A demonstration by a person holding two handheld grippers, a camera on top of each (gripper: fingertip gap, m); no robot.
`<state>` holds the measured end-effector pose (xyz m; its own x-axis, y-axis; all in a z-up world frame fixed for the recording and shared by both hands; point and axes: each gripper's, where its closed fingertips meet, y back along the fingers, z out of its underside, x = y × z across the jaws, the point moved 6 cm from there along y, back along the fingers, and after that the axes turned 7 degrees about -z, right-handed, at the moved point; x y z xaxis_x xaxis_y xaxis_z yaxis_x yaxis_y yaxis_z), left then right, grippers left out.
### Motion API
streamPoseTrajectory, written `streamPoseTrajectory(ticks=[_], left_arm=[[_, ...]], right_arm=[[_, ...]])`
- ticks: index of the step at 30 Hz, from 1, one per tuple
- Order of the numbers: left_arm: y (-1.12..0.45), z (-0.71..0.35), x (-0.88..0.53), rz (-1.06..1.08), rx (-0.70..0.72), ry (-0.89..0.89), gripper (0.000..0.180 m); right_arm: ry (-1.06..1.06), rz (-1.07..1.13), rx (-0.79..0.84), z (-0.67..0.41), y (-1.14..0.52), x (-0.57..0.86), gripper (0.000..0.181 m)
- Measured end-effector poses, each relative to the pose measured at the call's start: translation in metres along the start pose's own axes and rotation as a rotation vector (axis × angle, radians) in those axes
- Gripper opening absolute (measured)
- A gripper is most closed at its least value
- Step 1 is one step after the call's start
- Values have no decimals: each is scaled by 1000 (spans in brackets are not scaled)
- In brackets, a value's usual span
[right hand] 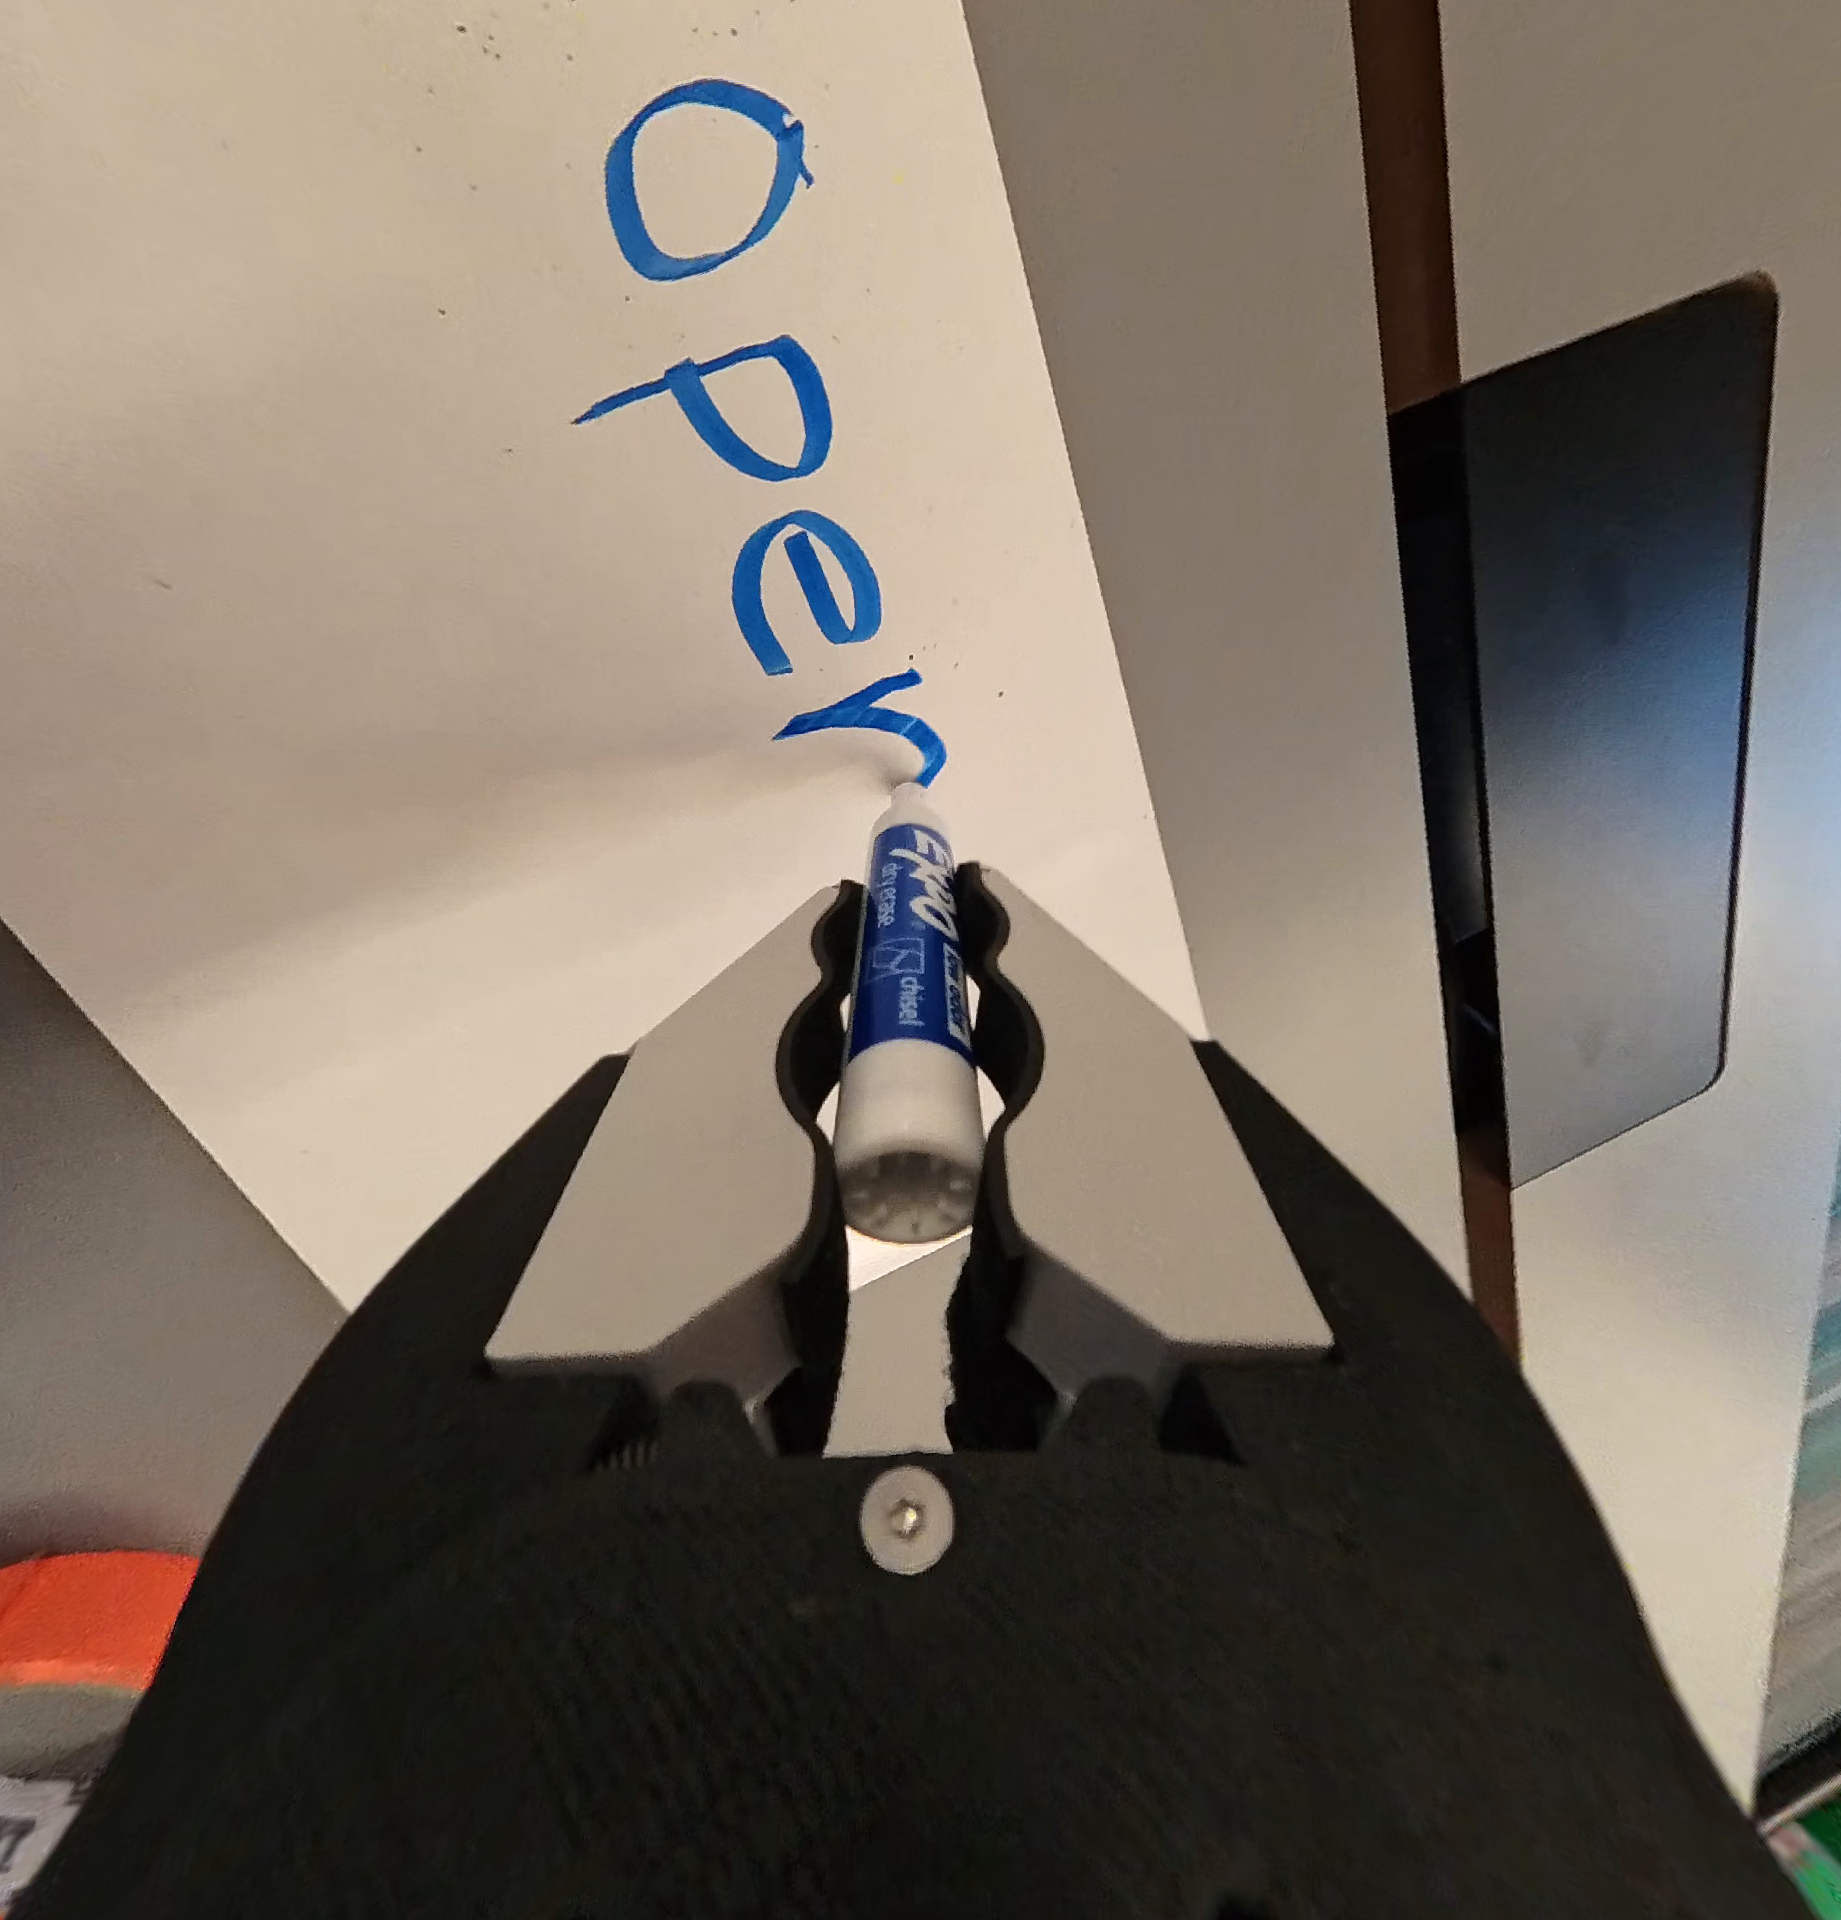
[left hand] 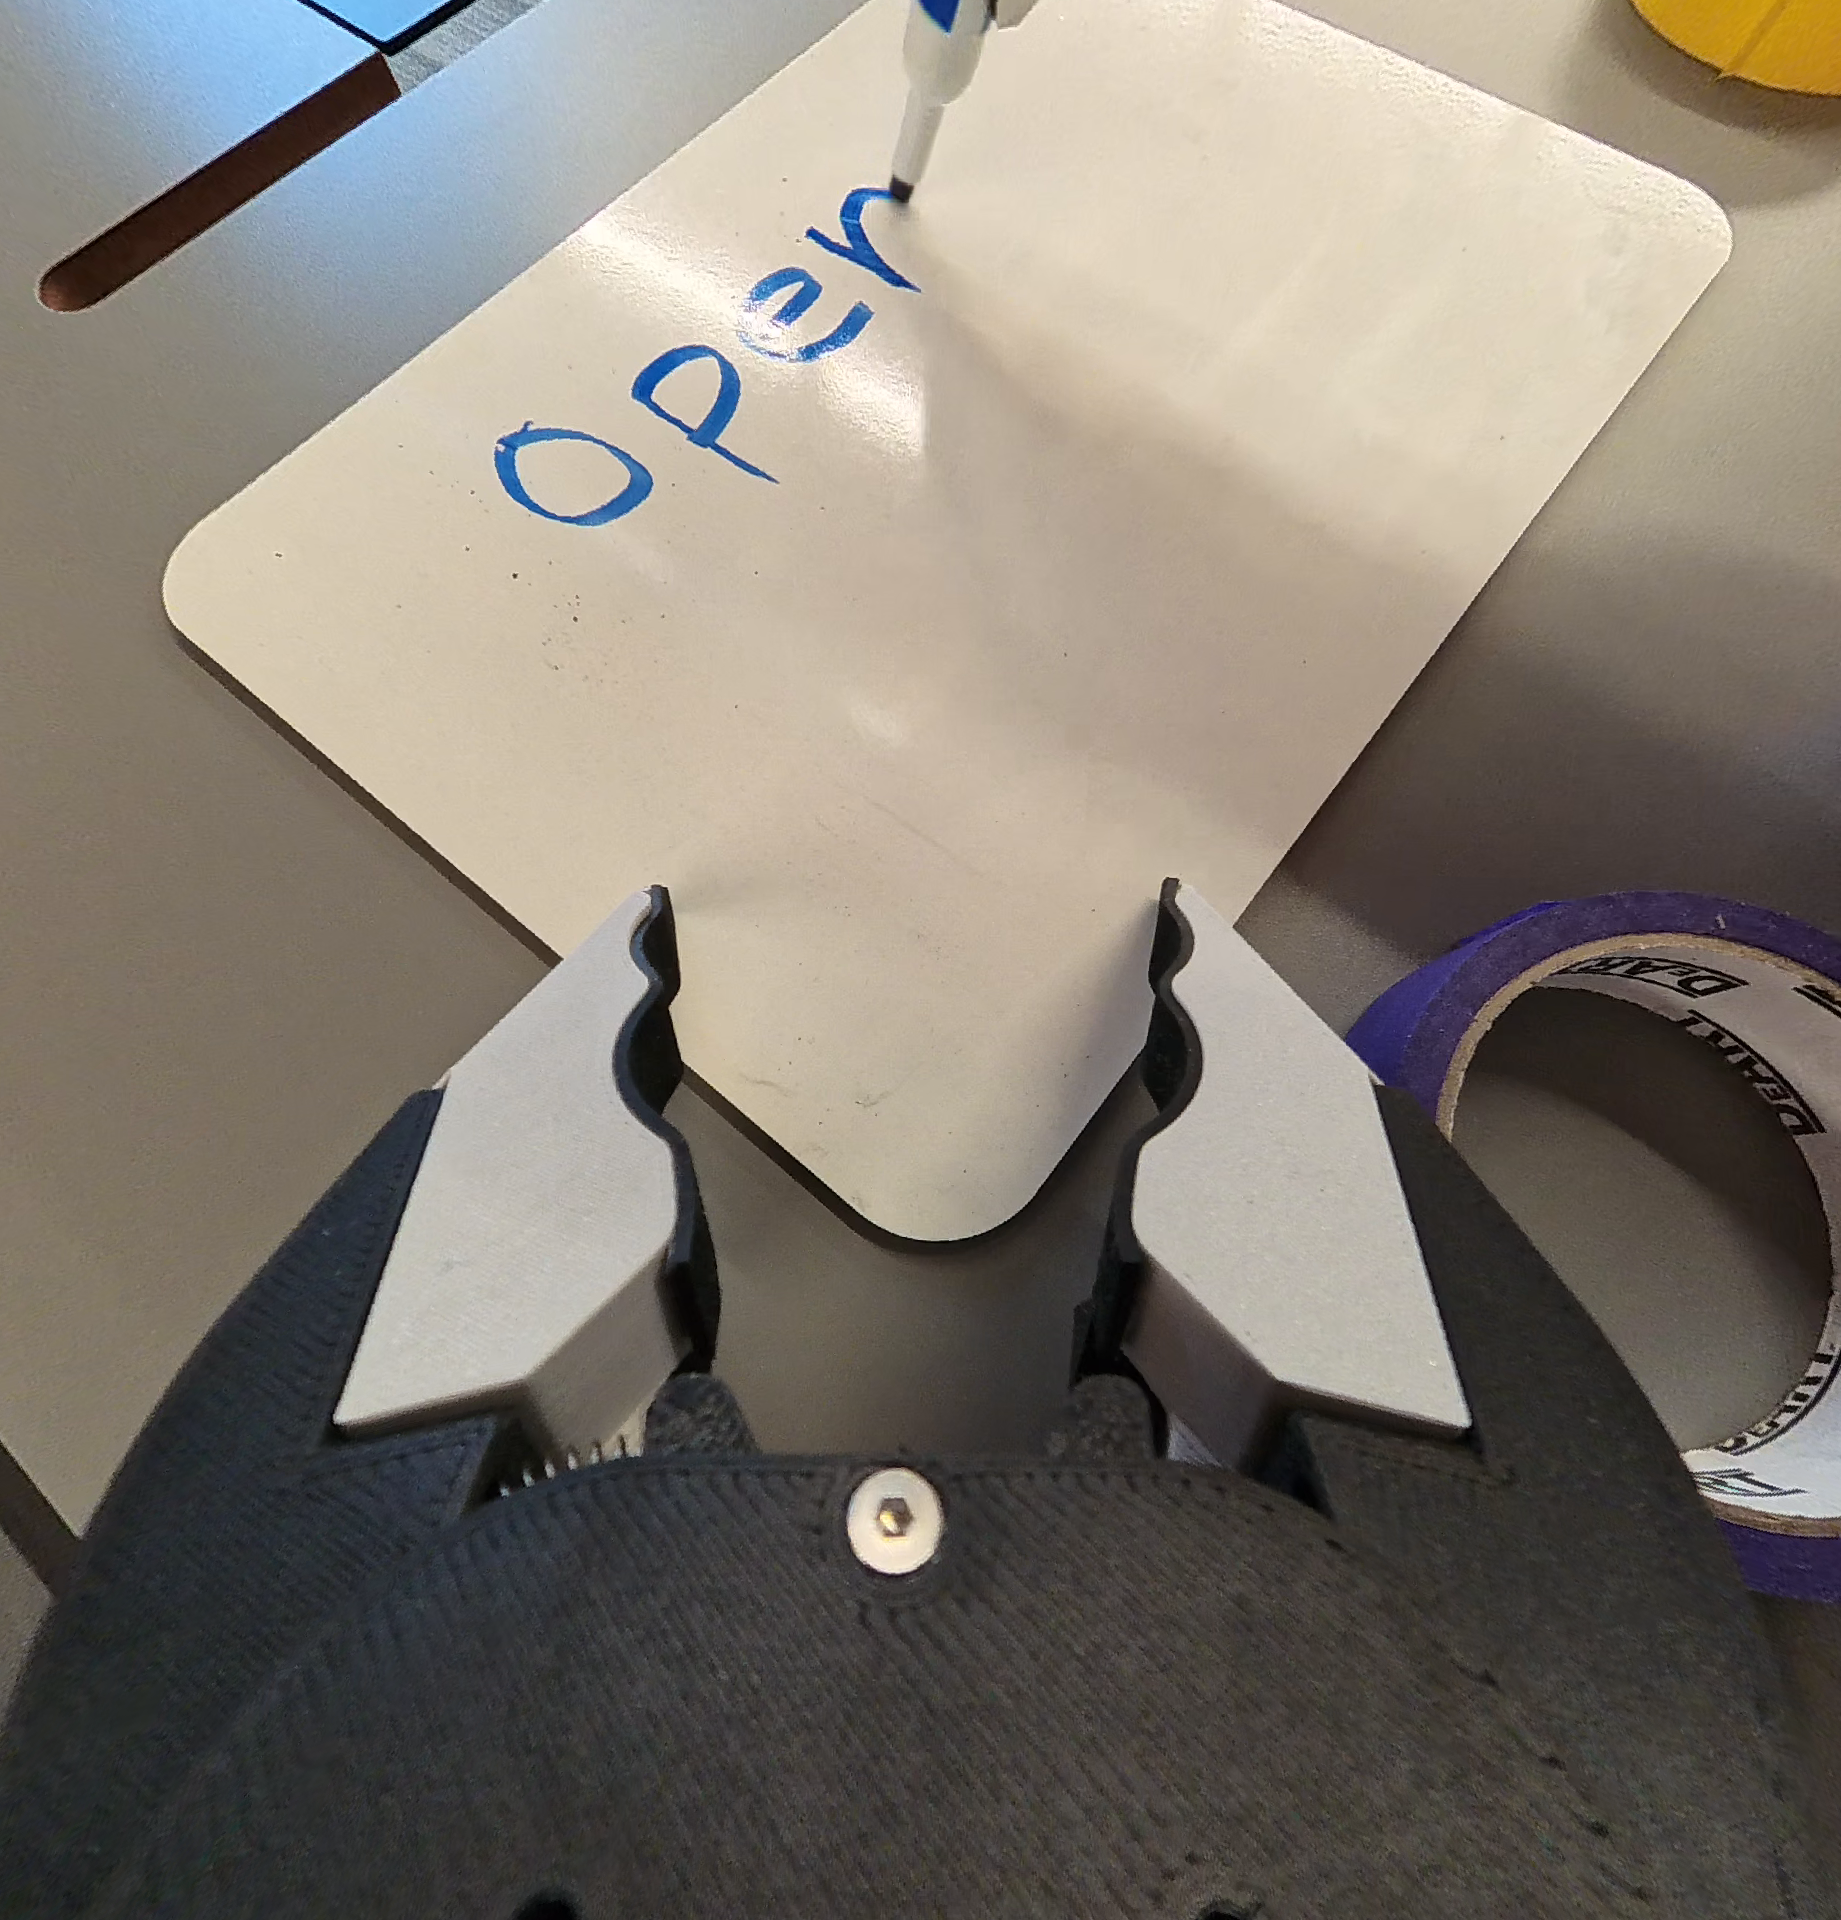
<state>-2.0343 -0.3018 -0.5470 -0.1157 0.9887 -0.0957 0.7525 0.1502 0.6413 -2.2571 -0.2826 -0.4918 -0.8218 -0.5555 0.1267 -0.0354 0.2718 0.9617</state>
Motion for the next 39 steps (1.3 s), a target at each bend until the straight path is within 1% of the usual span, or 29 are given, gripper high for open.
streamPoseTrajectory(ticks=[9, 17, 25, 26, 28, 30, 35, 37, 39], left_arm=[[0, 0, 0, 0, 0, 0, 91], [0, 0, 0, 0, 0, 0, 91], [0, 0, 0, -1, 0, -1, 91], [0, 0, 0, -1, 0, -1, 91], [1, 0, 0, -3, 0, 0, 90], [1, 0, 0, -5, 0, 3, 89], [1, 0, 0, -7, -1, 6, 89], [2, 1, 1, -8, -1, 8, 89], [5, 1, 1, -3, 4, 39, 84]], right_arm=[[-103, 22, -9, 7, 3, -13, 18], [-95, 60, -36, 7, 4, -22, 18], [-87, 65, -28, 7, 5, -25, 18], [-80, 109, -14, 7, 11, -22, 18], [-83, 171, 85, 1, 36, -19, 18], [-161, 125, 206, -2, 59, -24, 17], [-205, 214, 252, 35, 76, -28, 17], [-261, 225, 310, 52, 80, -33, 17], [-344, 207, 398, 63, 86, -39, 18]])
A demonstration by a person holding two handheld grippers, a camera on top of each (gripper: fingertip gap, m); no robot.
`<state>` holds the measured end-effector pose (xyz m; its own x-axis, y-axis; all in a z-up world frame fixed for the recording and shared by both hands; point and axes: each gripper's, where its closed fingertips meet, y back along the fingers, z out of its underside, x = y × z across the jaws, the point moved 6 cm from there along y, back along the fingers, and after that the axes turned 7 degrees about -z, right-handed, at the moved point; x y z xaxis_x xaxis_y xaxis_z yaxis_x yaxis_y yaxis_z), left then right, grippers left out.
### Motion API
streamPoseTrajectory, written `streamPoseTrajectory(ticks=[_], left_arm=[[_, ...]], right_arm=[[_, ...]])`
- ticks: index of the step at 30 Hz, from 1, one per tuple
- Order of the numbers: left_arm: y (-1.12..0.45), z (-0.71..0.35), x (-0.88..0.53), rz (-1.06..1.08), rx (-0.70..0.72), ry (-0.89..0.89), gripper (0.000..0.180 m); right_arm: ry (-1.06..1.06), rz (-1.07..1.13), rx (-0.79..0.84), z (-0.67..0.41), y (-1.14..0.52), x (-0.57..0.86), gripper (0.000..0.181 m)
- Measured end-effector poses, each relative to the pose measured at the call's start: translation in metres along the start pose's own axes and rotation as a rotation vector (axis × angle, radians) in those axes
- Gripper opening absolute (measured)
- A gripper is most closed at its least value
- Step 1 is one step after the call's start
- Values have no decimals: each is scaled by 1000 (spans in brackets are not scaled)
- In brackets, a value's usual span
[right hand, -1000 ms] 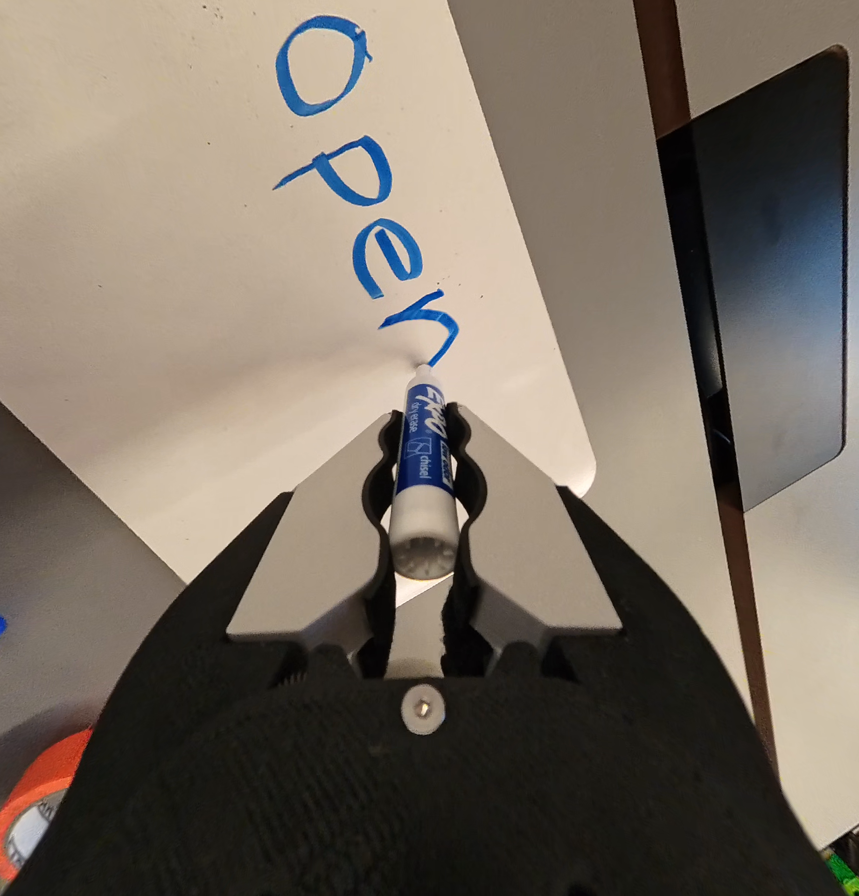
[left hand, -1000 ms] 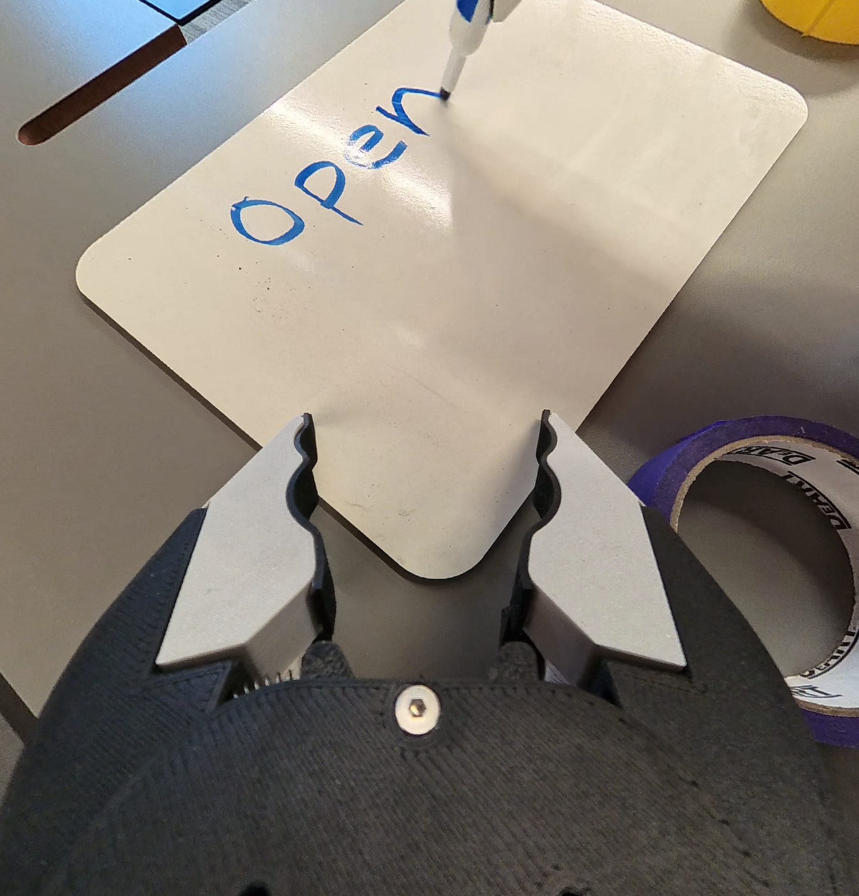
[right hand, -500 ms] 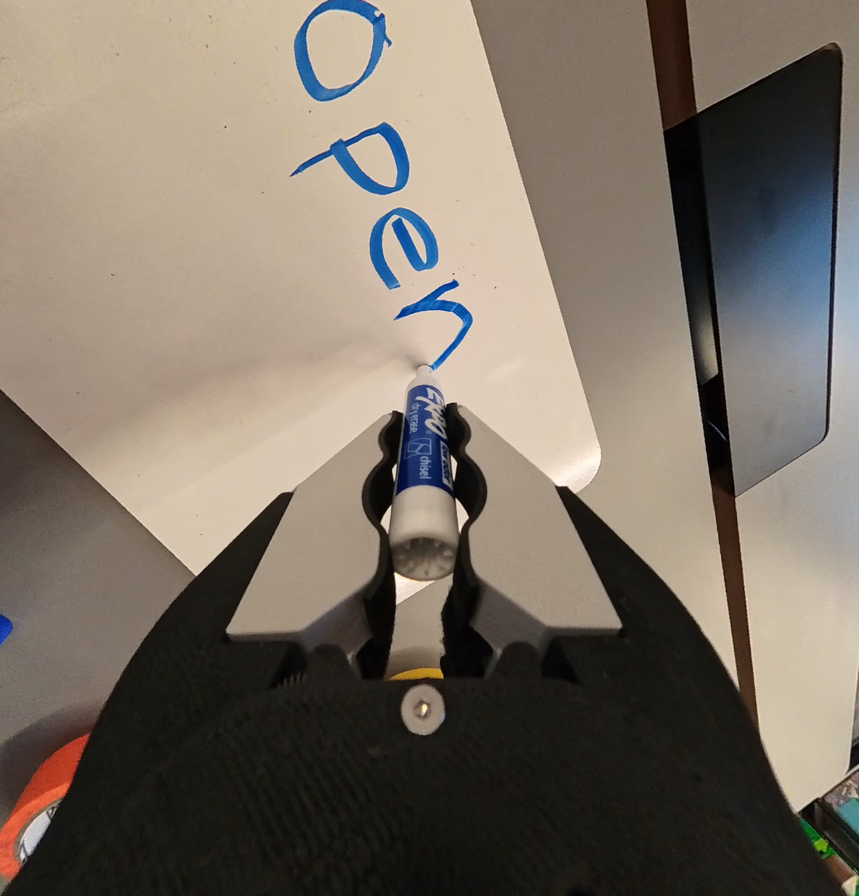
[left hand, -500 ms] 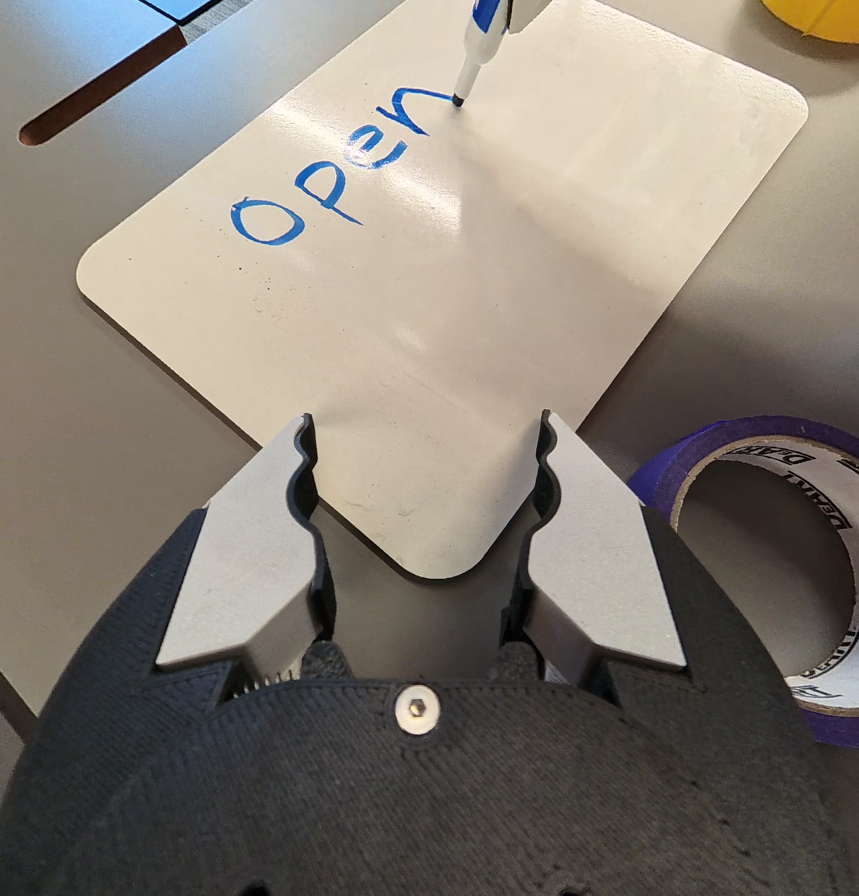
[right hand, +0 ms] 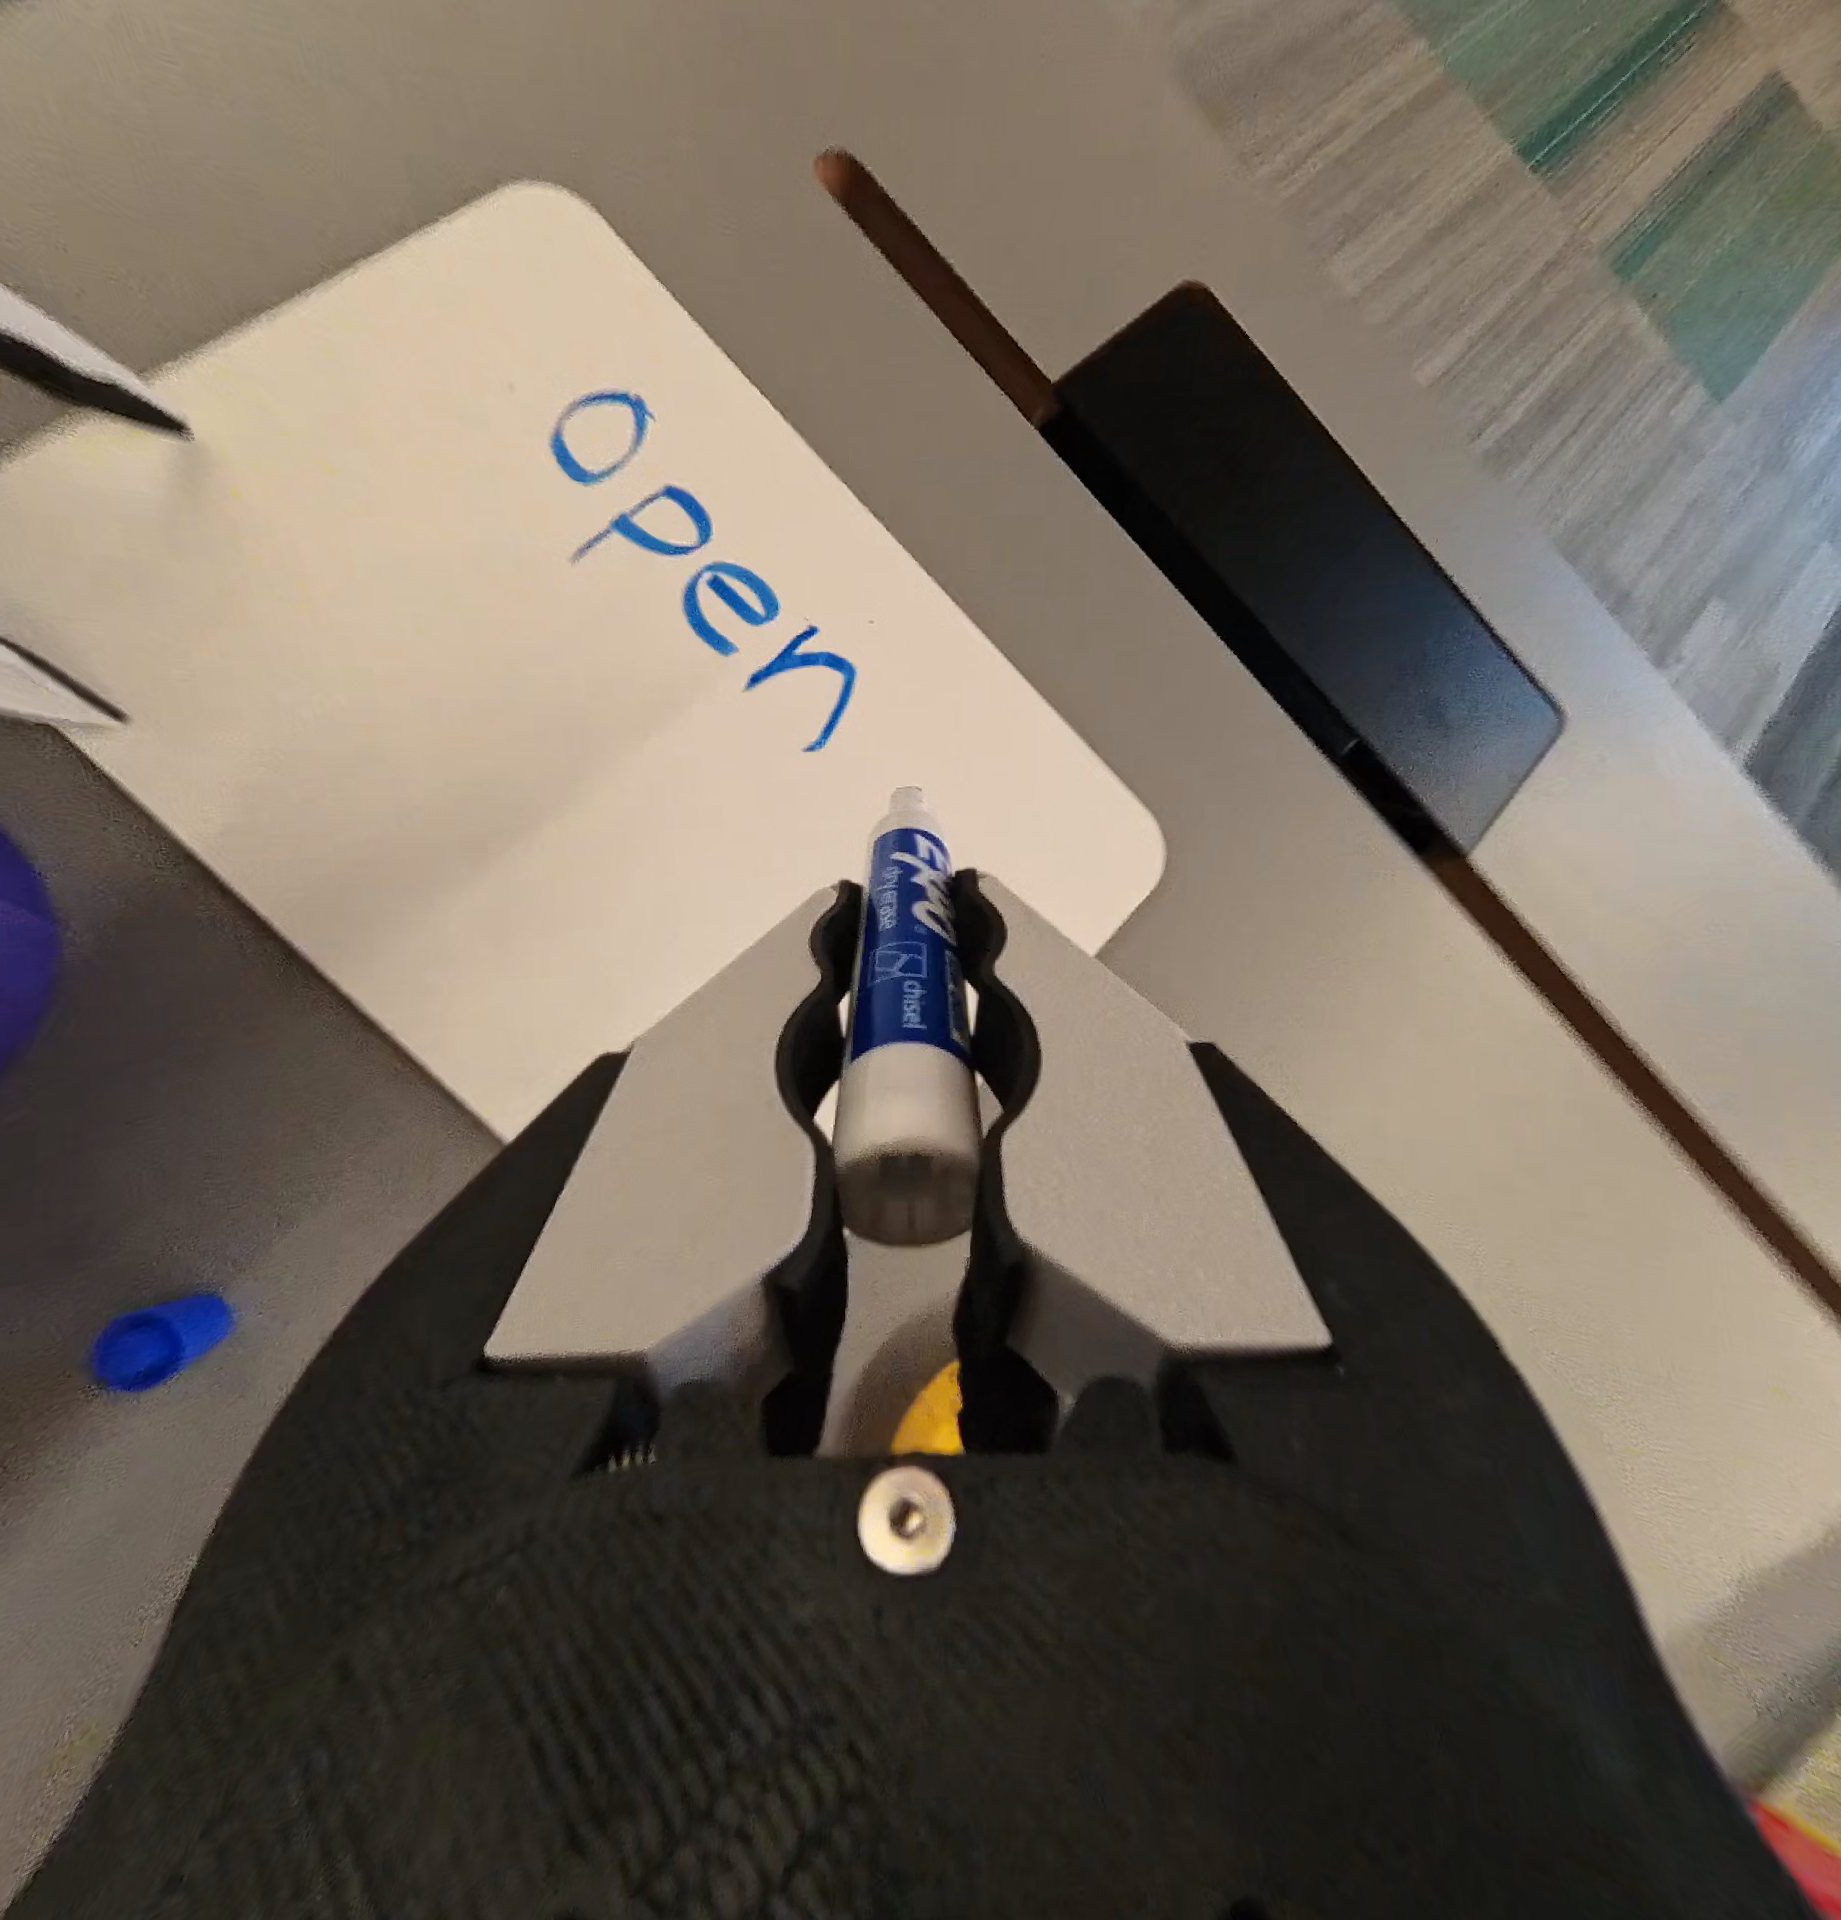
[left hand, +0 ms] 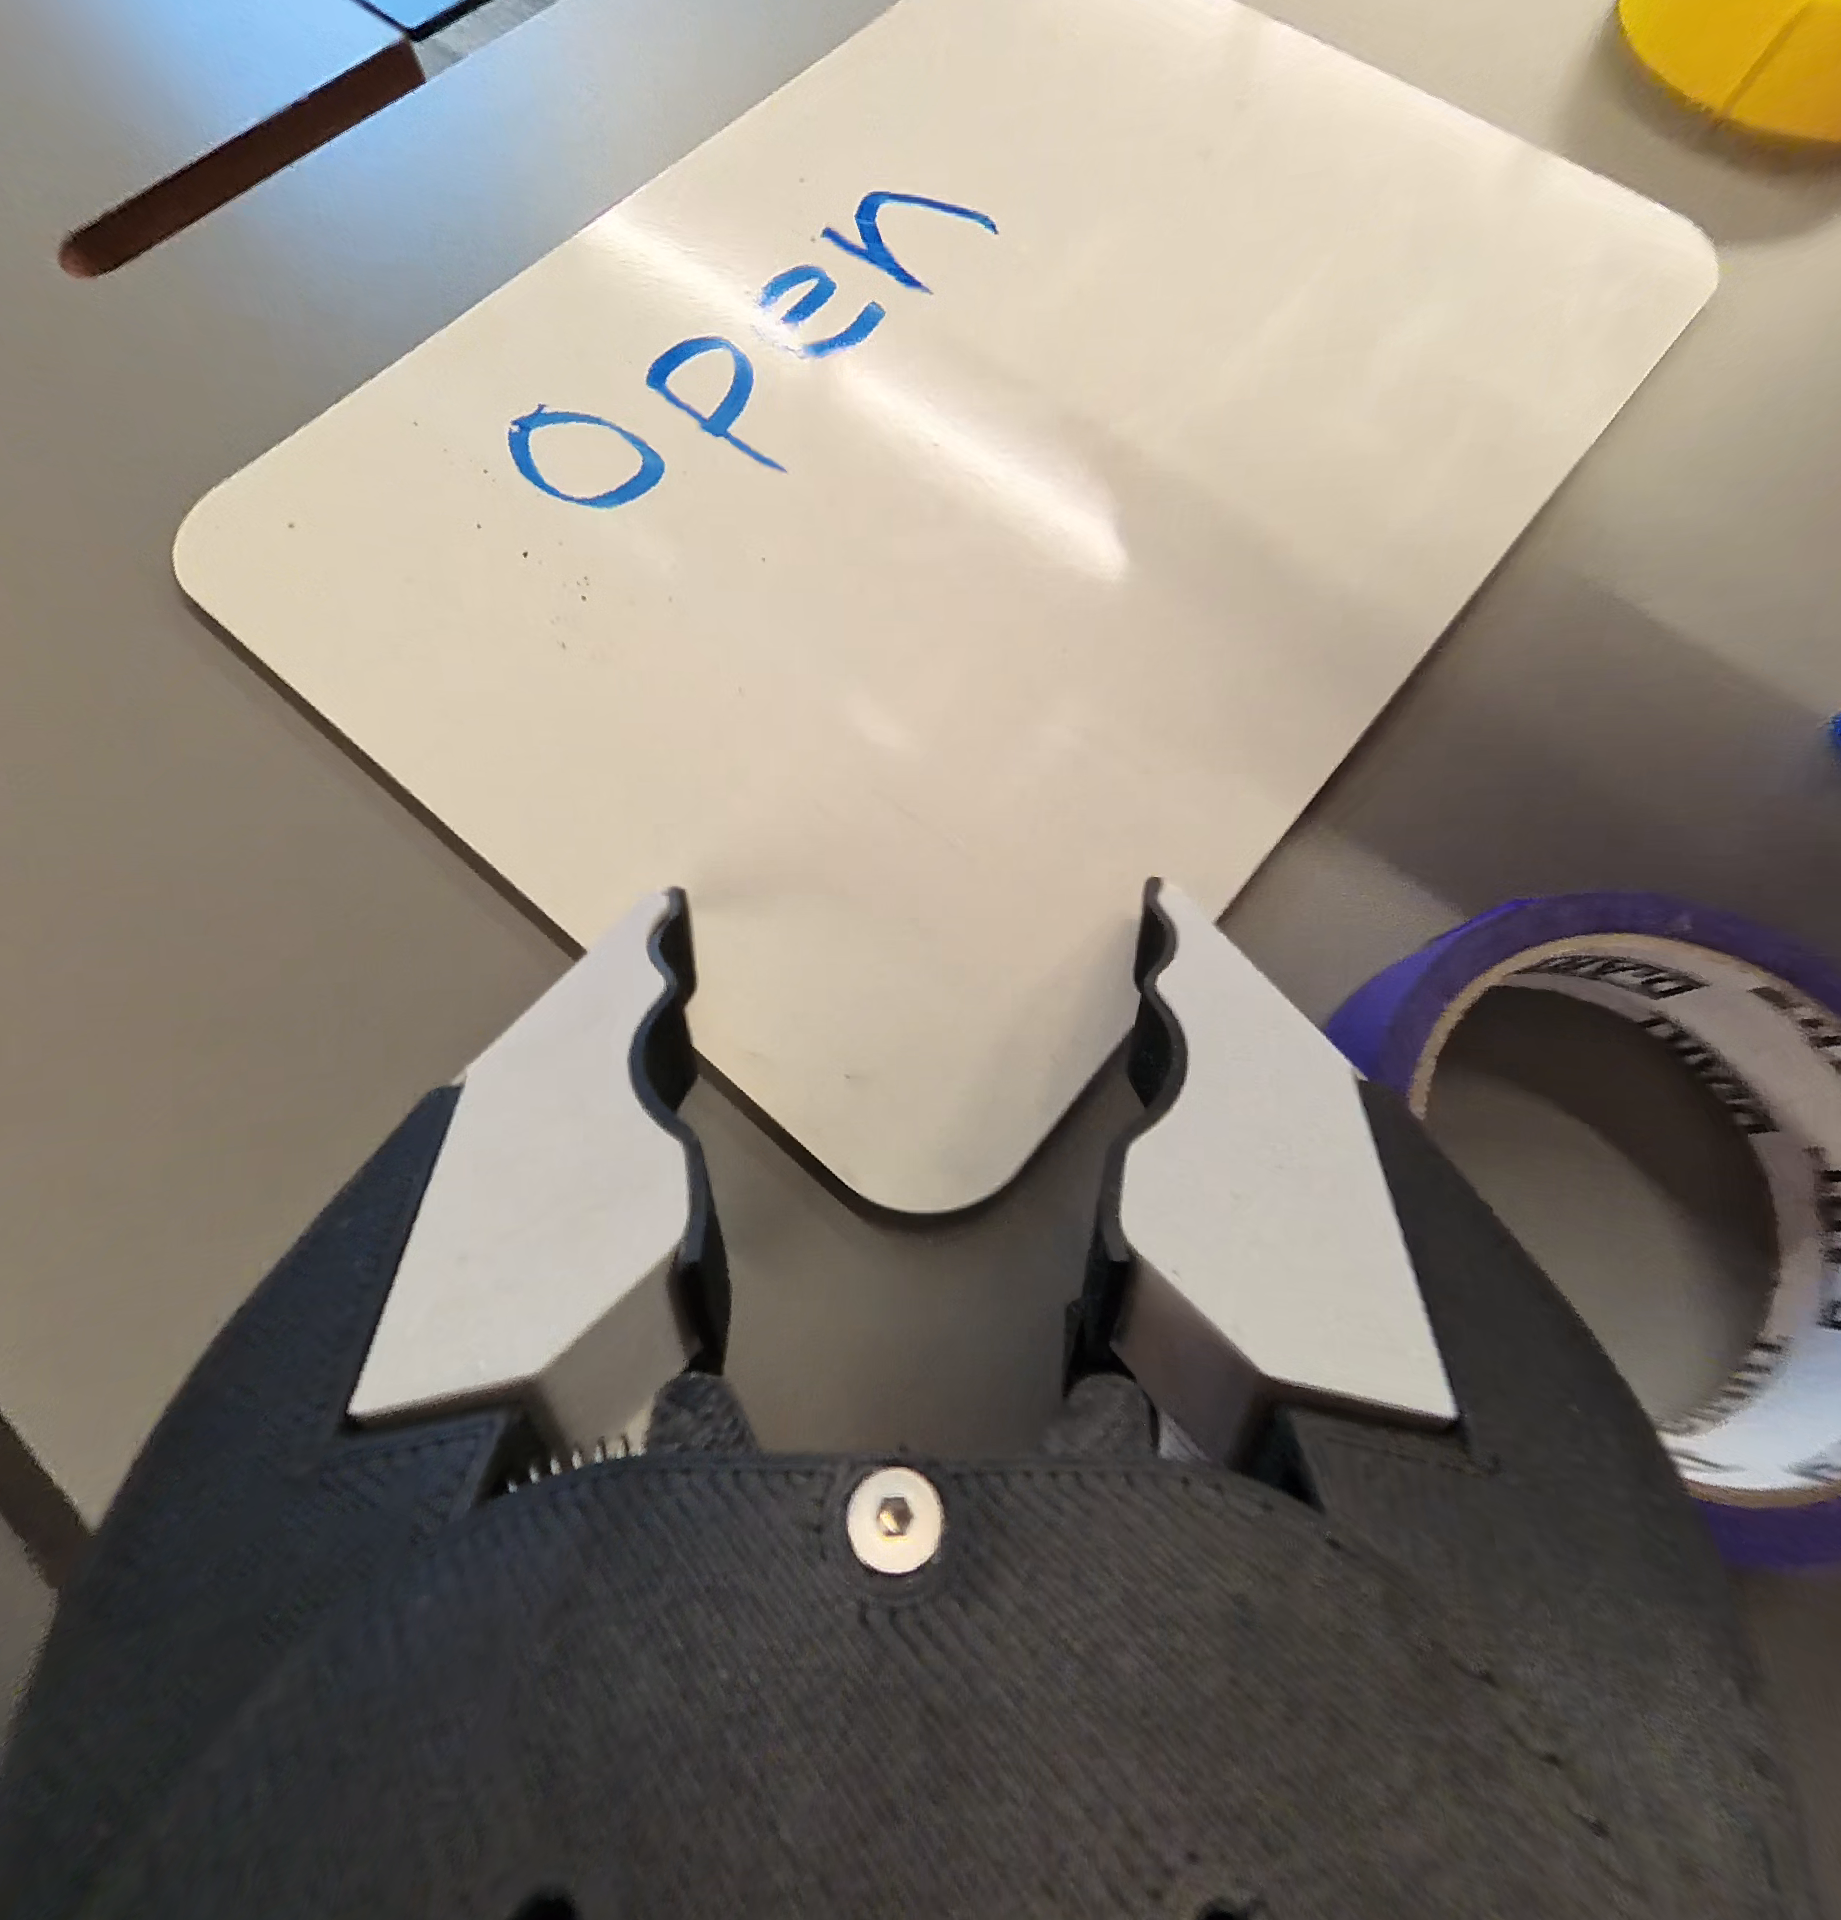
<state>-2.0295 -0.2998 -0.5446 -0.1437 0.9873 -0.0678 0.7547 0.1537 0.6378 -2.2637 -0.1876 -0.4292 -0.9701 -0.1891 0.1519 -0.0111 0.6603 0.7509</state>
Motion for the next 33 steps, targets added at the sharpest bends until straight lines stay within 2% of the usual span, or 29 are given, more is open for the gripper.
streamPoseTrajectory(ticks=[5, 10, 14, 20, 27, 33], left_arm=[[10, 2, 2, 35, 19, 102, 84], [13, 5, 10, 25, 31, 9, 83], [10, 10, 14, -6, 0, -105, 81], [11, 10, 11, -22, -10, -75, 74], [12, 11, 13, -27, -2, -74, 69], [12, 11, 14, -27, -1, -75, 68]], right_arm=[[-119, -24, 75, 23, 14, -12, 18], [-135, -138, 135, 22, 10, -38, 17], [76, -96, 141, 11, 3, -55, 18], [417, -202, 38, -12, -32, -91, 17], [568, -358, -89, -55, -86, -111, 18], [655, -327, -162, -79, -119, -102, 18]])
